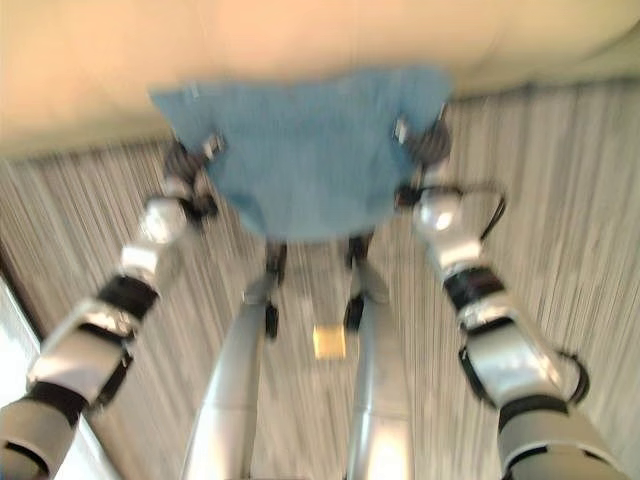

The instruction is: Pick up all the scattered cushions and arrange them neatly on the sofa.

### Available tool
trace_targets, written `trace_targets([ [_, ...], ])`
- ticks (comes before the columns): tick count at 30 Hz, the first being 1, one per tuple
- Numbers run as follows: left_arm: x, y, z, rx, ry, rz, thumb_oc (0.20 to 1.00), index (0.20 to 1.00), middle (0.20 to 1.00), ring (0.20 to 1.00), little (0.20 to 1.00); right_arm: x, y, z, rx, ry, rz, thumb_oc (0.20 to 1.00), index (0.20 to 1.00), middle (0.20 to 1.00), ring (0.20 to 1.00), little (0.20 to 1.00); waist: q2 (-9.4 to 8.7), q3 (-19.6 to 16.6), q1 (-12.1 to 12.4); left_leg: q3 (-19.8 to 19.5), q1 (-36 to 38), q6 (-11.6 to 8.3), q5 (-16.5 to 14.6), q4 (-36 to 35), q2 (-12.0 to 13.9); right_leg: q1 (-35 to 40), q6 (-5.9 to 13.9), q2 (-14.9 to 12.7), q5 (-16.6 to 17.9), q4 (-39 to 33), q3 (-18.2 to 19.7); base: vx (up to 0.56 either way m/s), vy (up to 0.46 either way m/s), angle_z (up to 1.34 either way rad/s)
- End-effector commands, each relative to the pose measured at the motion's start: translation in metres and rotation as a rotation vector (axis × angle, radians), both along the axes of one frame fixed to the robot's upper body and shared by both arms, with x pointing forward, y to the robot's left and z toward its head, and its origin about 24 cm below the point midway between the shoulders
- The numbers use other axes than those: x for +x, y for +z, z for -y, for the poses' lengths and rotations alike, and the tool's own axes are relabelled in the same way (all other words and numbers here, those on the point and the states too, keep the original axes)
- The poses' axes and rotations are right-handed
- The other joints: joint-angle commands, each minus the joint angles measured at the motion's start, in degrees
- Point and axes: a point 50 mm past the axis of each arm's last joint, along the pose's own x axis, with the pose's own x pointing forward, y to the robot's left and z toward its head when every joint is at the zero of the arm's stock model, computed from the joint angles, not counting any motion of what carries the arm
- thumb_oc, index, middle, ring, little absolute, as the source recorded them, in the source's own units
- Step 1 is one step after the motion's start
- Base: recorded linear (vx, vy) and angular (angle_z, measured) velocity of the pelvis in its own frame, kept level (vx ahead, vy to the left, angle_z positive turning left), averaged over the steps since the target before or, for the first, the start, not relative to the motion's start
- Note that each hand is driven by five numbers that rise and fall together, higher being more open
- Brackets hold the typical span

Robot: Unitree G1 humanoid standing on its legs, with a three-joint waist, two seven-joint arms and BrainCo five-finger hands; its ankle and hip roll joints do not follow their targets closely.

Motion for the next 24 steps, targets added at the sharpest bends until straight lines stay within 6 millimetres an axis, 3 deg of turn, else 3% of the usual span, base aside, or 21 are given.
trace_targets([
  [1, -0.003, 0.033, 0.006, -0.049, -0.043, 0.192, 0.2, 0.2, 0.2, 0.2, 0.2, -0.007, 0.046, -0.012, 0.024, 0.057, 0.231, 0.2, 0.2, 0.2, 0.2, 0.2, 1.48, -1.29, -1.79, -2.2, 0.68, 0.35, 2.06, -6.3, -0.98, 4.42, 3.96, 1.4, -8.09, 4.85, 0.06, -0.02, -0.039, 0.0],
  [2, -0.01, 0.017, 0.012, -0.022, -0.071, 0.166, 0.2, 0.2, 0.2, 0.2, 0.2, -0.012, 0.029, -0.008, 0.048, 0.043, 0.205, 0.2, 0.2, 0.2, 0.2, 0.2, 1.64, -1.39, -2.19, -2.51, 4.61, 0.07, 2.42, -8.44, -0.69, 7.7, 3.93, 1.45, -7.72, 3.26, -0.09, 0.0, 0.0, 0.0],
  [3, -0.01, 0.016, 0.013, -0.021, -0.071, 0.164, 0.2, 0.2, 0.2, 0.2, 0.2, -0.013, 0.028, -0.008, 0.049, 0.043, 0.203, 0.2, 0.2, 0.2, 0.2, 0.2, 1.62, -1.28, -2.15, -2.53, 5.0, 0.06, 2.48, -8.65, -0.66, 8.07, 3.92, 1.48, -7.67, 3.09, -0.12, -0.01, -0.052, 0.01],
  [9, -0.038, -0.033, 0.034, -0.016, -0.166, 0.07, 0.2, 0.2, 0.2, 0.2, 0.2, -0.044, -0.038, -0.001, 0.14, 0.007, 0.092, 0.2, 0.2, 0.2, 0.2, 0.2, 1.49, -2.48, -3.39, -3.21, 20.67, -0.81, 3.79, -17.74, -0.5, 21.88, 3.58, 2.05, -5.87, -6.86, -0.22, -0.01, -0.037, -0.02],
  [10, -0.042, -0.038, 0.035, -0.003, -0.176, 0.057, 0.2, 0.2, 0.2, 0.2, 0.2, -0.048, -0.045, 0.001, 0.145, 0.001, 0.074, 0.2, 0.2, 0.2, 0.2, 0.2, 1.28, -2.35, -3.55, -3.05, 22.32, -0.77, 5.77, -18.9, -0.52, 23.63, 3.24, 1.84, -3.66, -8.75, -0.64, -0.07, -0.015, -0.09],
  [12, -0.05, -0.049, 0.032, 0.031, -0.183, 0.04, 0.2, 0.2, 0.2, 0.2, 0.2, -0.059, -0.062, 0.006, 0.144, -0.015, 0.032, 0.2, 0.2, 0.2, 0.2, 0.2, 1.0, -2.88, -3.93, -2.96, 27.16, -1.09, 6.17, -20.98, -0.26, 28.73, 3.42, 1.86, -2.77, -12.19, -0.83, -0.02, -0.01, -0.08],
  [18, -0.073, -0.08, 0.022, 0.011, -0.178, -0.05, 0.2, 0.2, 0.2, 0.2, 0.2, -0.083, -0.092, 0.017, 0.104, -0.031, -0.067, 0.2, 0.2, 0.2, 0.2, 0.2, -0.61, -3.28, -4.93, -2.25, 41.82, -0.64, 5.28, -25.16, 0.44, 44.31, 3.74, 2.55, -0.93, -20.17, 0.69, 0.07, 0.016, -0.12],
  [21, -0.085, -0.095, 0.015, -0.034, -0.168, -0.099, 0.2, 0.2, 0.2, 0.2, 0.2, -0.091, -0.105, 0.018, 0.105, -0.013, -0.122, 0.2, 0.2, 0.2, 0.2, 0.2, -1.9, -2.26, -4.36, -4.18, 47.65, 0.16, 3.36, -23.85, -1.53, 51.26, 3.99, 3.37, -0.09, -22.53, 3.54, 0.08, 0.11, -0.13],
  [24, -0.093, -0.108, 0.012, -0.029, -0.17, -0.149, 0.2, 0.2, 0.2, 0.2, 0.2, -0.099, -0.115, 0.024, 0.101, -0.019, -0.167, 0.2, 0.2, 0.2, 0.2, 0.2, -2.08, -2.72, -4.85, -4.04, 51.17, 0.67, 2.67, -24.51, -2.19, 55.33, 4.33, 3.4, 0.59, -24.36, 5.26, 0.06, 0.095, -0.56],
])
